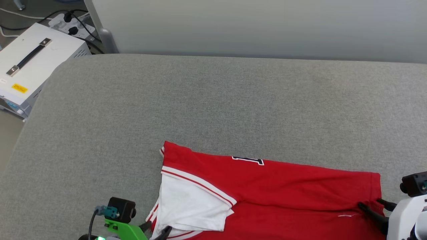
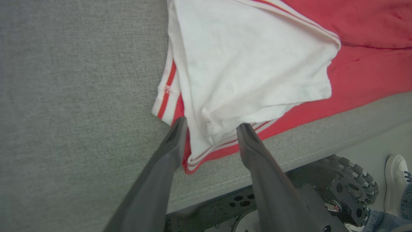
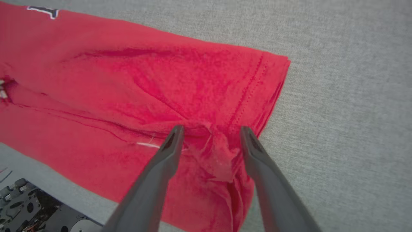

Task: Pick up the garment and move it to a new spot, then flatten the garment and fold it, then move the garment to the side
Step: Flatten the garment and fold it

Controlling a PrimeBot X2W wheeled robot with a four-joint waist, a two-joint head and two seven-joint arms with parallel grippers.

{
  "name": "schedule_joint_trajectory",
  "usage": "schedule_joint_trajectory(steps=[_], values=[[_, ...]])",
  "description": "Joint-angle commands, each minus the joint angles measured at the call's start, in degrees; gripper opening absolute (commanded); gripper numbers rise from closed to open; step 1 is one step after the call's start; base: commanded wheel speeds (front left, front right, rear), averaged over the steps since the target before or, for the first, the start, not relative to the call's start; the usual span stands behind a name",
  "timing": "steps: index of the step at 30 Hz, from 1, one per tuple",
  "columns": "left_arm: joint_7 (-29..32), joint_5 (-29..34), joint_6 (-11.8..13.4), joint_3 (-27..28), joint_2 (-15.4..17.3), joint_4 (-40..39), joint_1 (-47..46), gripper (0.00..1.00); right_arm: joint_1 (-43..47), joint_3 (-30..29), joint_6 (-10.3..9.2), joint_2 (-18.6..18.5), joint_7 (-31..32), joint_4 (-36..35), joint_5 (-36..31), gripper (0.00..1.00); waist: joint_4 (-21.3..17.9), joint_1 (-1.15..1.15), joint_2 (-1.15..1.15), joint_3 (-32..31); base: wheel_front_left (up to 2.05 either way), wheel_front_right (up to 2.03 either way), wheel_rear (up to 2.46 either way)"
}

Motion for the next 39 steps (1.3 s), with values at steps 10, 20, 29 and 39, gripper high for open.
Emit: schedule_joint_trajectory(steps=[10,20,29,39], values=[[-10.1,3.77,2.84,4.36,-1.4,-2.22,-1.5,1.0,3.77,-6.99,-0.03,-0.46,2.13,-7.15,3.82,1.0,-0.4,0.0,0.68,-3.29,0.0,0.0,0.0],[-25.01,11.43,7.48,12.18,-5.41,-0.95,-2.65,1.0,7.18,-21.7,-0.03,11.58,12.85,-7.37,-4.35,1.0,-0.18,0.0,0.68,-1.6,0.0,0.0,0.0],[-25.41,19.35,3.75,22.1,-10.77,-0.42,0.09,1.0,7.33,-31.03,-0.03,22.45,17.2,-5.11,-15.2,1.0,0.59,0.0,0.68,0.77,0.0,0.0,0.0],[-25.42,24.08,-0.87,28.16,-14.26,1.4,1.82,1.0,5.53,-32.38,-0.03,24.99,16.33,-0.79,-17.02,1.0,0.54,0.0,0.68,1.68,0.0,0.0,0.0]])
